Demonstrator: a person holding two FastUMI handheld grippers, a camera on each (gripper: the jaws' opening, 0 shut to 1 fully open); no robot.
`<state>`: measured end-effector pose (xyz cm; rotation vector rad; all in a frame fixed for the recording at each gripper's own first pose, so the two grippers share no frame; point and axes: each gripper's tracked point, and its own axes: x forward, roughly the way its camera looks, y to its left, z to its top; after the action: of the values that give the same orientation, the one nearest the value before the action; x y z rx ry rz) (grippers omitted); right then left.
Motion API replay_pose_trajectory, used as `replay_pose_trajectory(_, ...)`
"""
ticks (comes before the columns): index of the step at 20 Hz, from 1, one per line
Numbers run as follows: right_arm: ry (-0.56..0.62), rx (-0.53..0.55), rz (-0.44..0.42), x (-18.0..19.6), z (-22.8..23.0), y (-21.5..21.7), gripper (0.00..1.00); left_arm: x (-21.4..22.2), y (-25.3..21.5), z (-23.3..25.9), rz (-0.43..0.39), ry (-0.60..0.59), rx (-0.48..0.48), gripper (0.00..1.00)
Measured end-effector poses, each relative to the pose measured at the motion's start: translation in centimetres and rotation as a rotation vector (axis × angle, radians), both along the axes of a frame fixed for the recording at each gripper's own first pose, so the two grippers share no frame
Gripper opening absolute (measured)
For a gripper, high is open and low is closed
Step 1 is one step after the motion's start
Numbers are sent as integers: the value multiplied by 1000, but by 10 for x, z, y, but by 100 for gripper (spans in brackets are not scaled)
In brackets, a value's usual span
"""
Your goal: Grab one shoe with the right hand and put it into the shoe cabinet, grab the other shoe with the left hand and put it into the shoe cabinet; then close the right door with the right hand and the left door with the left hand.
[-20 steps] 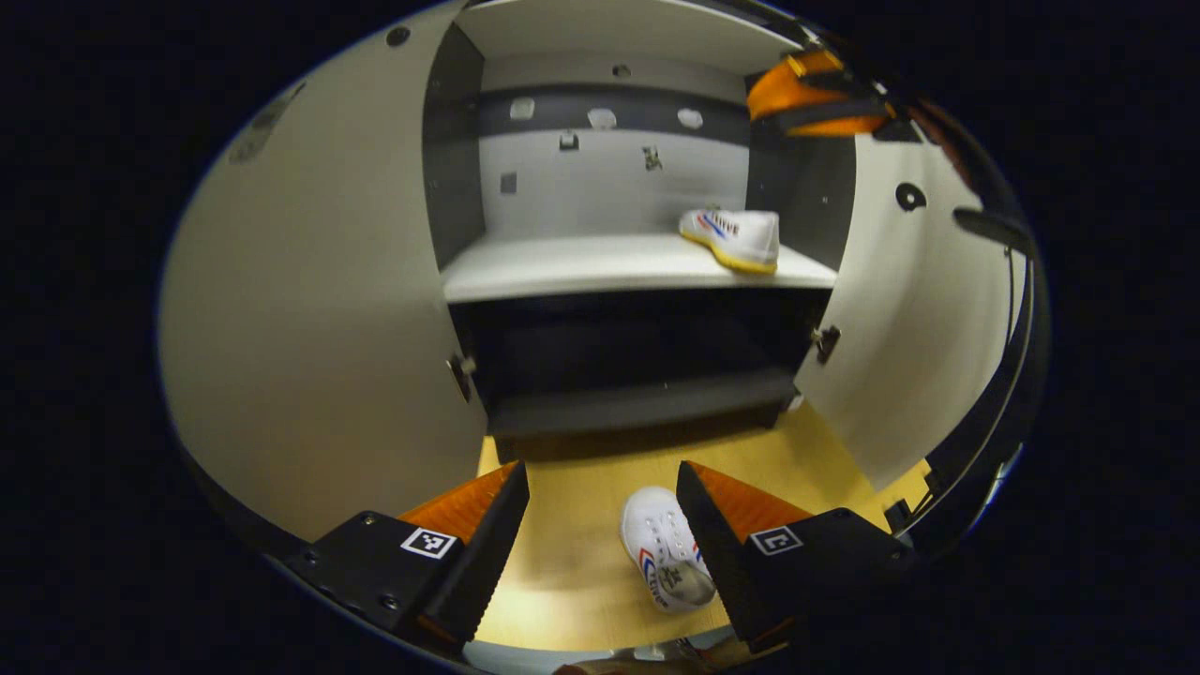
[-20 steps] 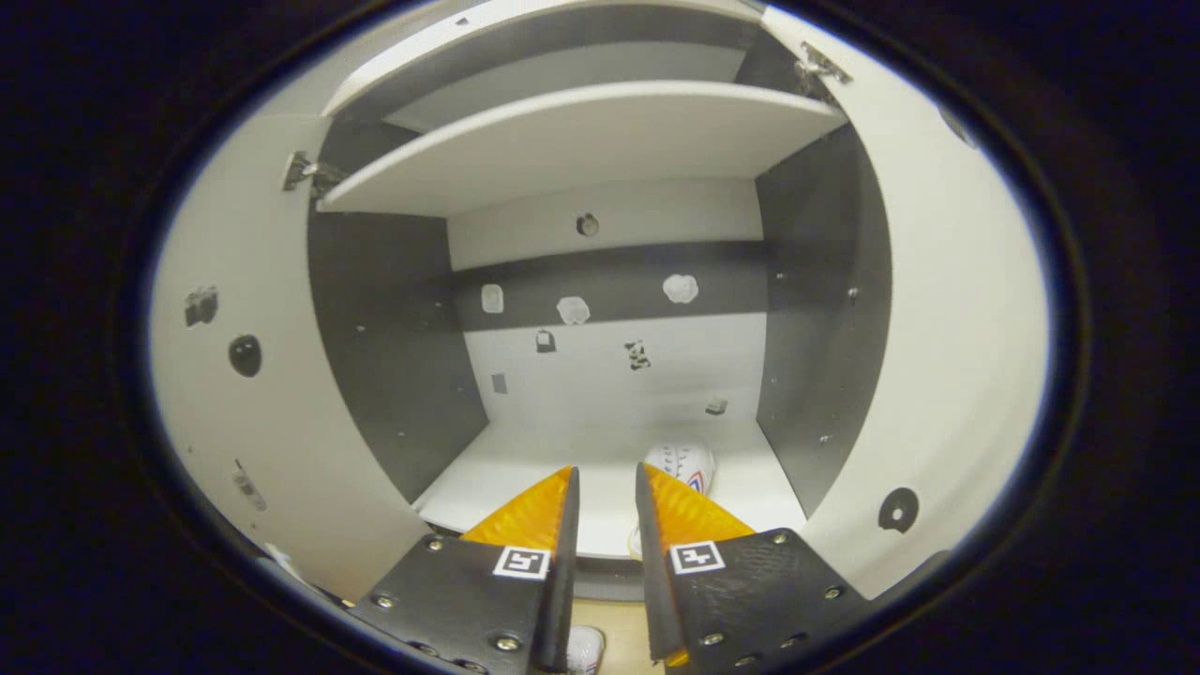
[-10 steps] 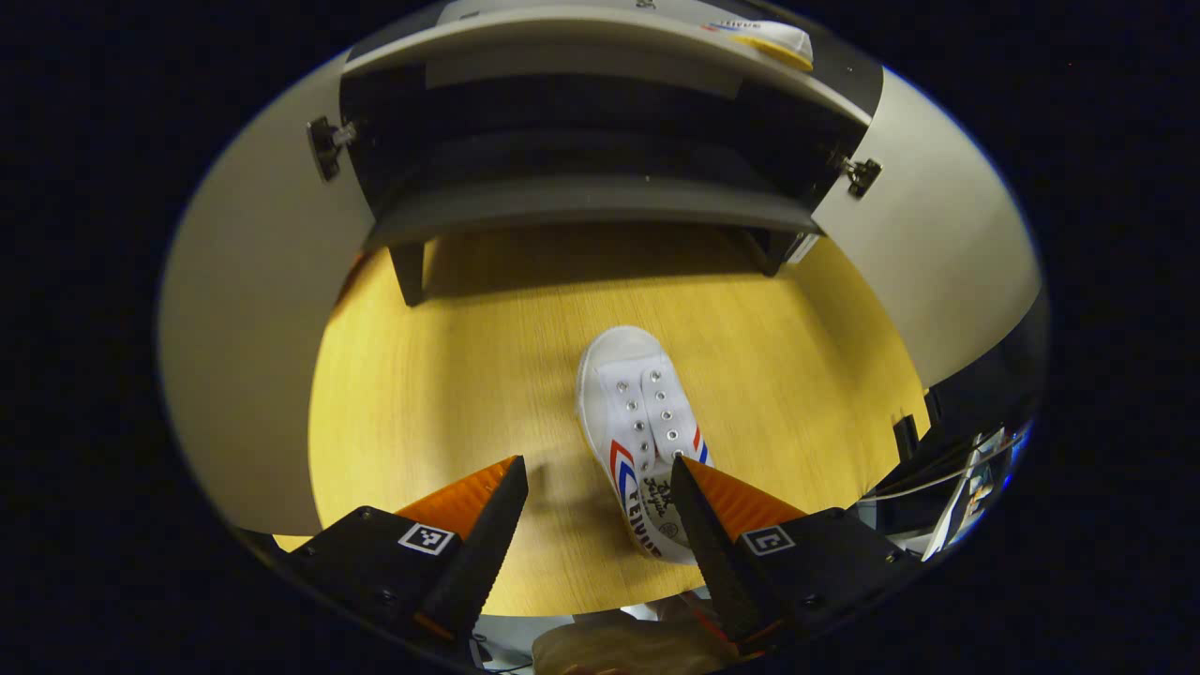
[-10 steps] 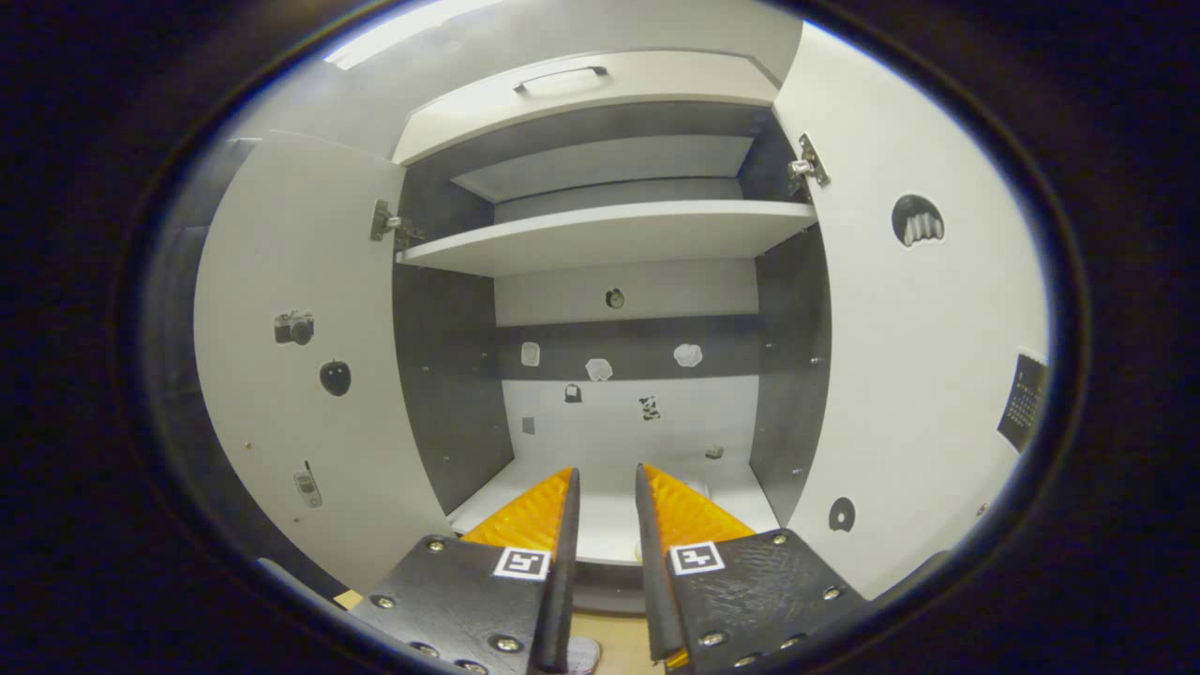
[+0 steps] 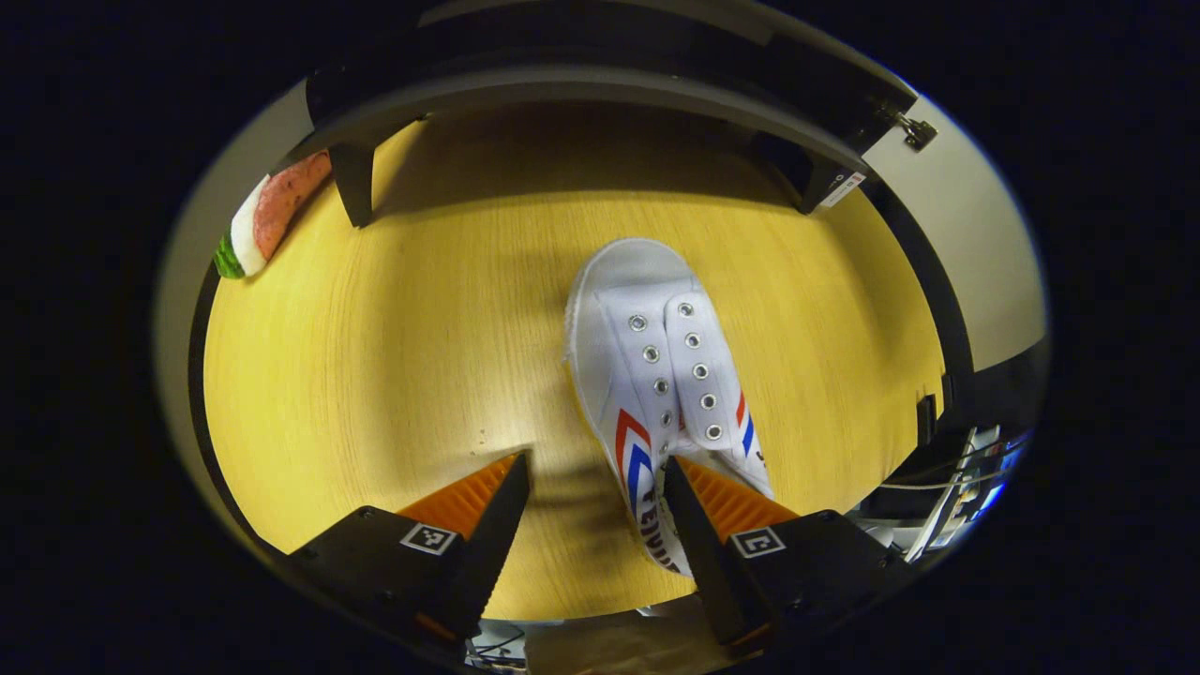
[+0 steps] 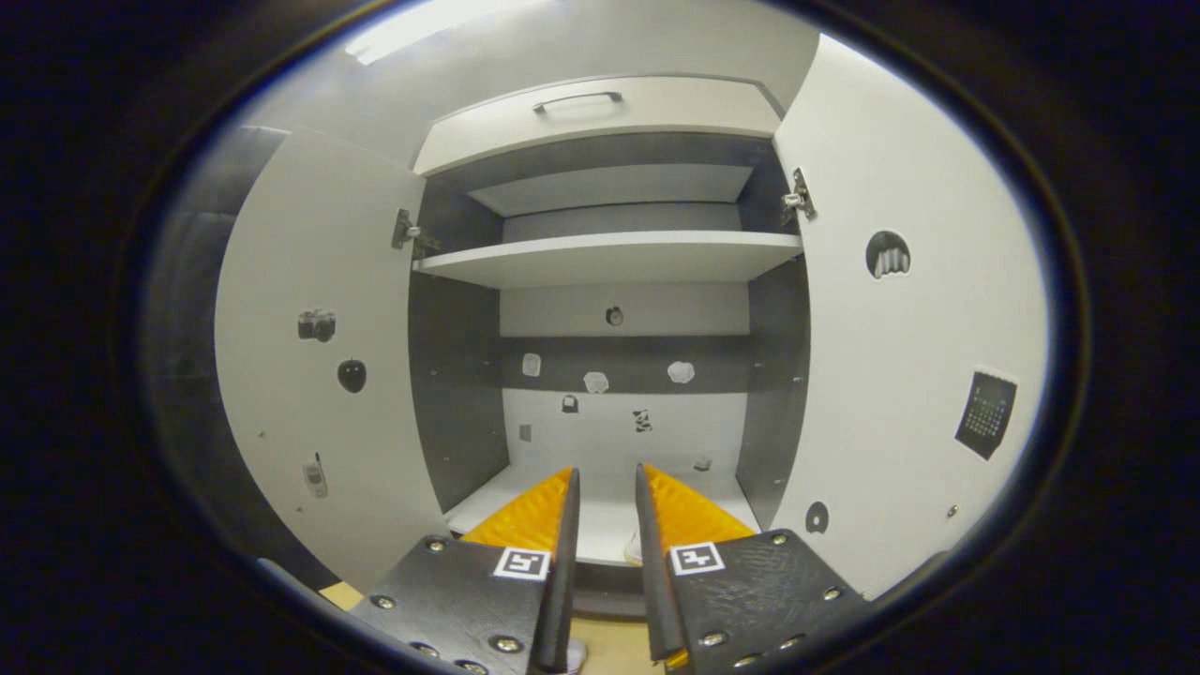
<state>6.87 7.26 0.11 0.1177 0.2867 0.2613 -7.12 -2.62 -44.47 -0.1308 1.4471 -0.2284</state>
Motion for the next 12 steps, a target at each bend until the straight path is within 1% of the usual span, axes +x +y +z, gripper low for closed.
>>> replay_pose_trajectory(1,1,-3,1,-2,-1,0,32,0,-2,-2,6,8,-5,86)
replay_pose_trajectory(2,3,-5,0,-2,-2,0,32,0,-4,-3,8,14,-11,84)
replay_pose_trajectory(4,6,-6,-1,-3,-2,-2,32,-2,-9,-5,5,24,-22,76)
replay_pose_trajectory(6,10,-11,-4,-5,-4,-4,32,-3,-18,-6,5,28,-43,62)
replay_pose_trajectory(8,14,-11,-7,-4,-7,-6,32,-1,-23,-7,12,29,-44,37)
replay_pose_trajectory(9,17,-10,-7,-5,-7,-6,32,-3,-20,-5,17,42,-34,30)
replay_pose_trajectory(10,17,-6,-5,-6,-8,-6,32,-2,-19,-4,38,56,-29,28)
replay_pose_trajectory(11,17,-5,-3,-6,-8,-5,32,-1,-19,-3,78,71,-26,20)
replay_pose_trajectory(12,15,-4,-1,-6,-9,-5,32,0,-17,-2,114,80,-29,16)
